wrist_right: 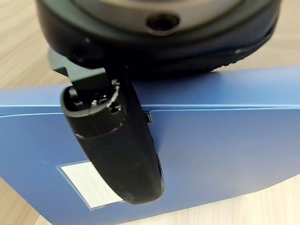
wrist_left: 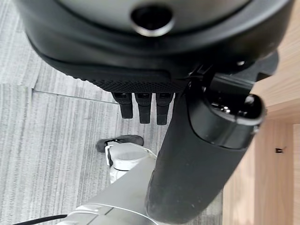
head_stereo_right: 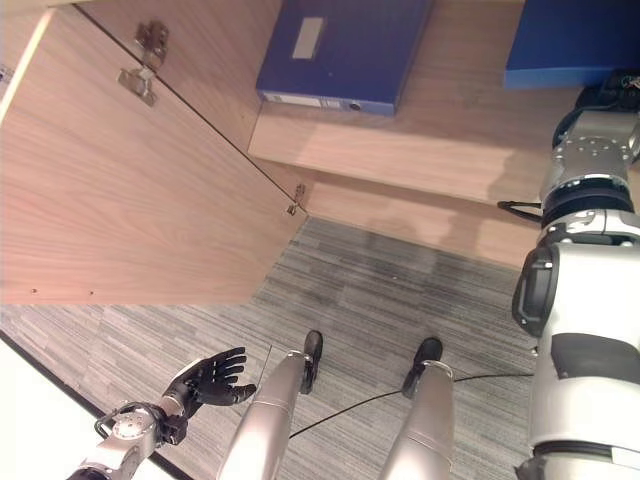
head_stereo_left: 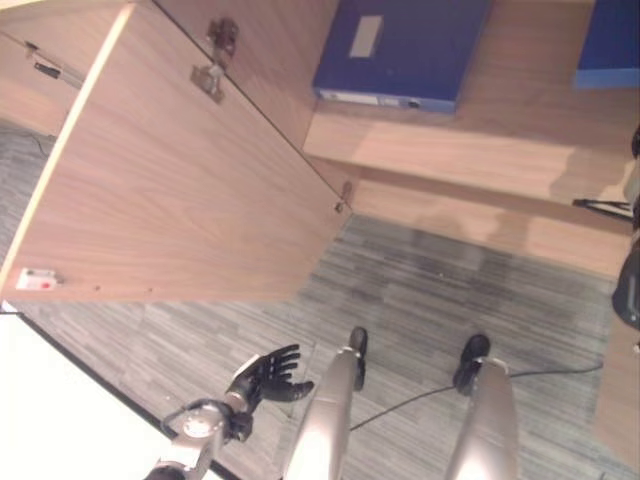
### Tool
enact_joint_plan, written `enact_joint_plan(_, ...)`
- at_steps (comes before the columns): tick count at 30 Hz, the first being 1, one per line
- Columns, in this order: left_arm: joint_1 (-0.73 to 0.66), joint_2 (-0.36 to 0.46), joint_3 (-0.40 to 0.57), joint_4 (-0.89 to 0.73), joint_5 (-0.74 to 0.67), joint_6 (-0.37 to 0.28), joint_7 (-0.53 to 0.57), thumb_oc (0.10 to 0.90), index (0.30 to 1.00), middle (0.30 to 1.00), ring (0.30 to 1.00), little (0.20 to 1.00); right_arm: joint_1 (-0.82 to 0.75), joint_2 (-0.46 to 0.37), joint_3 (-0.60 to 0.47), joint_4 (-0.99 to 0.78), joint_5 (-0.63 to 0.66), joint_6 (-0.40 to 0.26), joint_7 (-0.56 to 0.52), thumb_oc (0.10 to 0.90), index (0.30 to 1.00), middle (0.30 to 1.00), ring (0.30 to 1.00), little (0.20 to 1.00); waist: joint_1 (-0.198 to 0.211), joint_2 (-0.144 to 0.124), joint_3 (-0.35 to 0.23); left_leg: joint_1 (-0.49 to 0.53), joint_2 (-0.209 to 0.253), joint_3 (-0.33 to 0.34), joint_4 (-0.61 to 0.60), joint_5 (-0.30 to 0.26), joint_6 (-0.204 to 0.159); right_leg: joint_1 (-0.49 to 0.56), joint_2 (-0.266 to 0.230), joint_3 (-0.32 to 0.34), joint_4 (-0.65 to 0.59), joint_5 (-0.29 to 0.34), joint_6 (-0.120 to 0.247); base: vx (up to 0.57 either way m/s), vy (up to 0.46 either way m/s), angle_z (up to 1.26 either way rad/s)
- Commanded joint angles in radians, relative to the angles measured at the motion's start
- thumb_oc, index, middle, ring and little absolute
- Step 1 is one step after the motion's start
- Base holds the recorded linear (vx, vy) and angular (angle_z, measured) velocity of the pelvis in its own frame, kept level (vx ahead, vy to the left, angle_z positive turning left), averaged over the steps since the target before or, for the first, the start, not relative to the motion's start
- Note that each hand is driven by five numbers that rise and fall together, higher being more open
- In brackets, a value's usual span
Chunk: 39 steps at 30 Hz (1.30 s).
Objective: Put the empty folder in the office cabinet
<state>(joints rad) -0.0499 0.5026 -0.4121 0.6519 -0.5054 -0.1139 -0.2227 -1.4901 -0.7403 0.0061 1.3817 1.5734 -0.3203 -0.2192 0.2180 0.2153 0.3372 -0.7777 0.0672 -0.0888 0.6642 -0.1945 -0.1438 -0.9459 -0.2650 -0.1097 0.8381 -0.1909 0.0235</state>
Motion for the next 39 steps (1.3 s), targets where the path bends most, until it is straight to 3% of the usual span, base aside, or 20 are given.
enact_joint_plan(1, 0.066, 0.110, 0.003, 0.005, -0.035, -0.033, 0.035, 0.800, 0.900, 0.900, 0.900, 0.900, -0.040, -0.046, 0.035, -0.084, -0.042, -0.029, 0.064, 0.400, 0.300, 0.300, 0.300, 0.300, -0.001, -0.003, -0.073, -0.074, -0.027, -0.018, -0.010, -0.008, 0.048, 0.050, 0.066, 0.004, 0.102, -0.217, 0.088, 0.00, 0.000, 0.00)
enact_joint_plan(8, 0.077, 0.115, 0.026, -0.005, -0.050, -0.039, 0.055, 0.800, 0.900, 0.900, 0.900, 0.900, 0.028, -0.012, -0.012, -0.085, -0.044, -0.036, 0.040, 0.400, 0.300, 0.300, 0.300, 0.300, -0.009, 0.000, -0.068, -0.145, -0.027, -0.017, 0.030, -0.018, 0.049, -0.014, 0.064, 0.011, 0.139, -0.230, 0.083, -0.01, -0.007, 0.00)
enact_joint_plan(17, 0.089, 0.135, 0.022, -0.018, -0.034, -0.038, 0.049, 0.800, 0.900, 0.900, 0.900, 0.900, 0.043, 0.010, -0.023, -0.095, -0.040, -0.035, 0.040, 0.400, 0.300, 0.300, 0.300, 0.300, -0.008, -0.001, -0.072, -0.134, -0.028, -0.014, 0.001, -0.010, 0.046, -0.012, 0.066, 0.013, 0.133, -0.233, 0.083, 0.00, 0.000, 0.00)
enact_joint_plan(27, 0.077, 0.139, 0.016, 0.006, -0.015, -0.035, 0.056, 0.800, 0.900, 0.900, 0.900, 0.900, 0.032, 0.017, -0.032, -0.089, -0.042, -0.038, 0.015, 0.400, 0.300, 0.300, 0.300, 0.300, -0.016, -0.013, -0.078, -0.085, -0.033, -0.019, -0.040, -0.006, 0.040, 0.039, 0.065, 0.008, 0.107, -0.237, 0.083, 0.00, -0.001, 0.00)
enact_joint_plan(29, 0.071, 0.136, 0.012, 0.017, -0.004, -0.036, 0.062, 0.800, 0.900, 0.900, 0.900, 0.900, 0.029, 0.019, -0.035, -0.079, -0.043, -0.039, 0.000, 0.400, 0.300, 0.300, 0.300, 0.300, -0.017, -0.017, -0.080, -0.060, -0.036, -0.017, -0.065, 0.000, 0.038, 0.064, 0.065, 0.005, 0.088, -0.235, 0.082, -0.03, 0.007, 0.01)
enact_joint_plan(30, 0.070, 0.140, 0.013, 0.018, 0.001, -0.036, 0.067, 0.800, 0.900, 0.900, 0.900, 0.900, 0.015, 0.014, -0.043, -0.062, -0.038, -0.040, -0.027, 0.400, 0.300, 0.300, 0.300, 0.300, -0.017, -0.016, -0.079, -0.039, -0.034, -0.014, -0.107, 0.037, 0.035, 0.077, 0.063, -0.005, 0.062, -0.200, 0.077, 0.02, 0.001, 0.04)
enact_joint_plan(31, 0.067, 0.142, 0.012, 0.021, 0.004, -0.036, 0.072, 0.800, 0.900, 0.900, 0.900, 0.900, 0.003, 0.013, -0.037, -0.057, -0.040, -0.041, -0.041, 0.400, 0.300, 0.300, 0.300, 0.300, -0.018, -0.021, -0.089, -0.021, -0.037, -0.017, -0.117, 0.018, 0.031, 0.093, 0.065, 0.002, 0.058, -0.222, 0.080, -0.06, 0.022, 0.04)
enact_joint_plan(32, 0.067, 0.141, 0.010, 0.022, 0.005, -0.038, 0.075, 0.800, 0.900, 0.900, 0.900, 0.900, -0.010, 0.013, -0.030, -0.058, -0.047, -0.037, -0.054, 0.400, 0.300, 0.300, 0.300, 0.300, -0.017, -0.020, -0.080, -0.014, -0.036, -0.012, -0.134, 0.045, 0.032, 0.099, 0.062, -0.005, 0.046, -0.196, 0.076, 0.10, -0.011, 0.05)
enact_joint_plan(33, 0.066, 0.140, 0.010, 0.022, 0.005, -0.038, 0.075, 0.800, 0.900, 0.900, 0.900, 0.900, -0.013, 0.013, -0.029, -0.059, -0.048, -0.036, -0.056, 0.400, 0.300, 0.300, 0.300, 0.300, -0.019, -0.022, -0.085, -0.005, -0.039, -0.016, -0.135, 0.025, 0.030, 0.109, 0.065, 0.003, 0.046, -0.216, 0.080, 0.00, 0.000, 0.00)
enact_joint_plan(37, 0.072, 0.142, 0.013, 0.032, 0.014, -0.037, 0.080, 0.800, 0.900, 0.900, 0.900, 0.900, -0.051, -0.001, -0.009, -0.058, -0.082, -0.026, -0.094, 0.400, 0.300, 0.300, 0.300, 0.300, -0.016, -0.026, -0.086, 0.042, -0.037, -0.011, -0.204, 0.068, 0.026, 0.146, 0.059, -0.009, 0.003, -0.184, 0.078, -0.01, 0.009, 0.00)
enact_joint_plan(39, 0.072, 0.141, 0.010, 0.034, 0.015, -0.039, 0.079, 0.800, 0.900, 0.900, 0.900, 0.900, -0.061, -0.006, -0.002, -0.055, -0.092, -0.019, -0.102, 0.400, 0.300, 0.300, 0.300, 0.300, -0.017, -0.029, -0.094, 0.065, -0.040, -0.016, -0.224, 0.054, 0.021, 0.169, 0.061, -0.005, -0.008, -0.204, 0.082, 0.06, -0.005, 0.04)
